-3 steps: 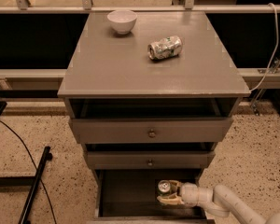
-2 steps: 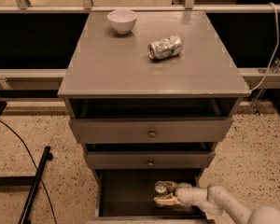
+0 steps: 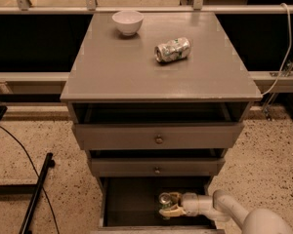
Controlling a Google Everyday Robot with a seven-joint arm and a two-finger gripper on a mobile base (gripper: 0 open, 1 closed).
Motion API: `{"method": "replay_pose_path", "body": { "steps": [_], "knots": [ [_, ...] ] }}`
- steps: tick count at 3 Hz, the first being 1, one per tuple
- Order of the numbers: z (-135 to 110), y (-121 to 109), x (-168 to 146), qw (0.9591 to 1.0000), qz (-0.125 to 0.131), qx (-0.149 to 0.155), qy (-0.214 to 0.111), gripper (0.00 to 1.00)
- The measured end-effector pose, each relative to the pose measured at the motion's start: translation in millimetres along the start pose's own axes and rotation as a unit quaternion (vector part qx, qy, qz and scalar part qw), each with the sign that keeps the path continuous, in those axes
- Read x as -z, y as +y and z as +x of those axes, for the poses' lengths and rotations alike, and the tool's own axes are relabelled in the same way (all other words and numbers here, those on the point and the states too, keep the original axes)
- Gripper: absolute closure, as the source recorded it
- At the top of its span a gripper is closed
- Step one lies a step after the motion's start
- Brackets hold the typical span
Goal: Place green can into bottom drawer
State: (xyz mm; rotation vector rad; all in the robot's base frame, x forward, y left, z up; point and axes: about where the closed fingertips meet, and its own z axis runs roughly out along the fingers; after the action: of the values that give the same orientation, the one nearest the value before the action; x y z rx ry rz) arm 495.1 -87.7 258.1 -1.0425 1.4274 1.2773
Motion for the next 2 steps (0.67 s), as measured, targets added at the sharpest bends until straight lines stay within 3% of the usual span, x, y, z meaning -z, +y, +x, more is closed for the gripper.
{"method": "replay_pose_path", "body": {
  "steps": [1,2],
  "knots": [
    [17.3,2.2,-1.4,0.9996,0.001,-0.014,0.025,0.29],
    [16.7,2.6,-3.6,0.9996,0.0,-0.014,0.023,0.06]
  ]
}}
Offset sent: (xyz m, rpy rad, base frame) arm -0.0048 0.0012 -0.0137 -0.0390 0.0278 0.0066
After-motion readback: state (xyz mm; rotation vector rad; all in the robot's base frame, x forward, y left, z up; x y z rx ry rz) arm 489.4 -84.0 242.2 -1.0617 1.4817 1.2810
